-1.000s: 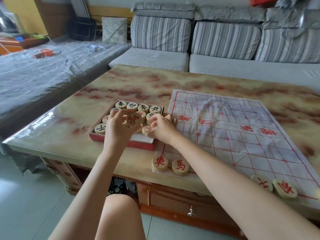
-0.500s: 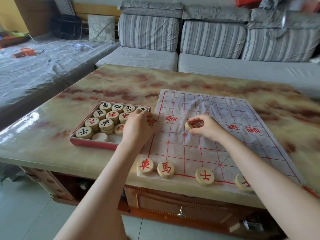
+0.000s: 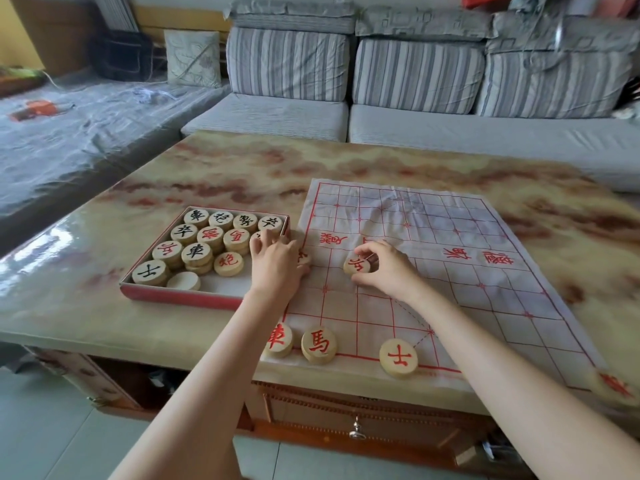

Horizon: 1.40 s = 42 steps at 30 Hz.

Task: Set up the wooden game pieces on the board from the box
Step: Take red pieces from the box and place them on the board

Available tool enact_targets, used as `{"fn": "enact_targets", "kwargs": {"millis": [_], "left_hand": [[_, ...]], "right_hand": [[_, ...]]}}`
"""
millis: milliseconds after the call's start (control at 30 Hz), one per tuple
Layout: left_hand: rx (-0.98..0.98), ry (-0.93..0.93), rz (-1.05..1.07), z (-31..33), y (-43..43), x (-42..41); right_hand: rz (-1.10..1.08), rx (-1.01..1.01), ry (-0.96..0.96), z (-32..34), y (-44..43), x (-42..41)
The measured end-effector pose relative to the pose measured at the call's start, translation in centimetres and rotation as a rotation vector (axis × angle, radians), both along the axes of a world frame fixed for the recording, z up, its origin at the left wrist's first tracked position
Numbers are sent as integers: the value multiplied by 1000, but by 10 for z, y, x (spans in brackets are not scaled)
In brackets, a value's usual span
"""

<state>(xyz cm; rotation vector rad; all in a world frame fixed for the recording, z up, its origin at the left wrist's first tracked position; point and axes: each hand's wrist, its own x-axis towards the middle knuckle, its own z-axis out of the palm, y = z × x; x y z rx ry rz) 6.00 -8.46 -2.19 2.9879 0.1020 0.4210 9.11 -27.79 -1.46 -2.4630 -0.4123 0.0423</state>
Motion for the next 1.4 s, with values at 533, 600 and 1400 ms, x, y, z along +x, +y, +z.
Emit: {"fn": "enact_targets", "kwargs": {"millis": [533,600,1400], "left_hand": [[-316,-71,185,6,79,-33],[-203,-61,186,-1,82,-30],[-649,-246,393,33,159,-91]], "right_hand": [[186,230,18,17,96,-5],[184,245,28,15,105,-4],[728,-240,-14,8,218,-23]]}}
